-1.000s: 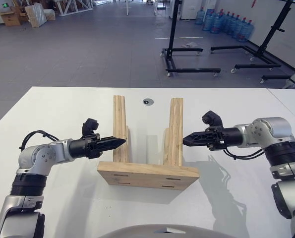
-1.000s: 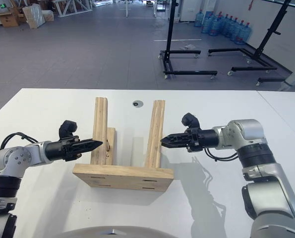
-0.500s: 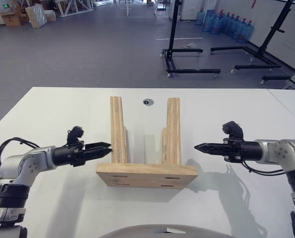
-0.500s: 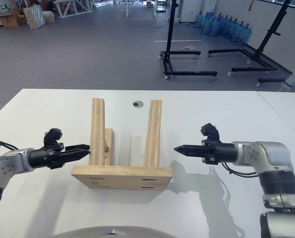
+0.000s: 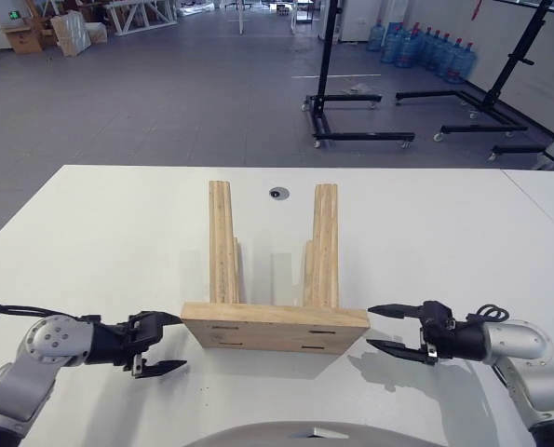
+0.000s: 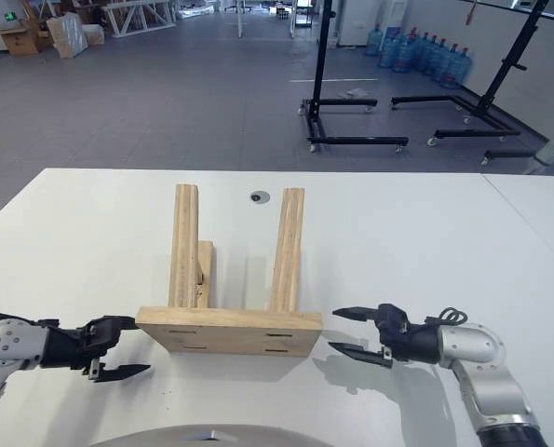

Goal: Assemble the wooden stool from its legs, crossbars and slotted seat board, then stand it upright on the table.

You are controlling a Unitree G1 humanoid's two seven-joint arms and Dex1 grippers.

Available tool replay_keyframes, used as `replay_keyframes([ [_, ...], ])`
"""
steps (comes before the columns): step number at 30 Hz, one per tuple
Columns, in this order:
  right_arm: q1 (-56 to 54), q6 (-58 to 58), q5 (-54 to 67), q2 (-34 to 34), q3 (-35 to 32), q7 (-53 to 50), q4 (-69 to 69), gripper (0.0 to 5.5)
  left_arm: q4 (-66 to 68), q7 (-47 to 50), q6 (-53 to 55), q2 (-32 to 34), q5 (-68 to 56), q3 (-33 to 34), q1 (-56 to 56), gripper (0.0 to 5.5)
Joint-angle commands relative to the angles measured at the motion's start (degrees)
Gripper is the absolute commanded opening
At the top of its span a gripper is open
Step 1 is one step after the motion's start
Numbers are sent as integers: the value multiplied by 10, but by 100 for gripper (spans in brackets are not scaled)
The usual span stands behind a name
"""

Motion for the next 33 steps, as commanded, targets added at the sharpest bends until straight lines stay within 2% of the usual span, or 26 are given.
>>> replay_keyframes([
  [1, 12, -20, -12, 4, 29, 1, -19, 285, -1, 7, -15, -8, 11, -21, -15, 375],
  [7, 28, -32, -8, -16, 41, 15, -5, 285, 4, 9, -17, -25, 5, -43, -42, 375],
  [16, 44, -72, 4, -2, 51, 14, -16, 285, 21, 9, -15, -56, -1, -75, -81, 375],
  [24, 55, -72, 7, 3, 48, -24, -30, 285, 52, 5, -39, -60, 4, -91, -94, 259],
  [30, 82, -37, 26, 1, 70, -33, -75, 285, 75, -7, -56, -63, 3, -98, -110, 173],
  [33, 90, -12, 33, 4, 67, -49, -82, 285, 80, -24, -56, -64, -5, -105, -116, 158],
])
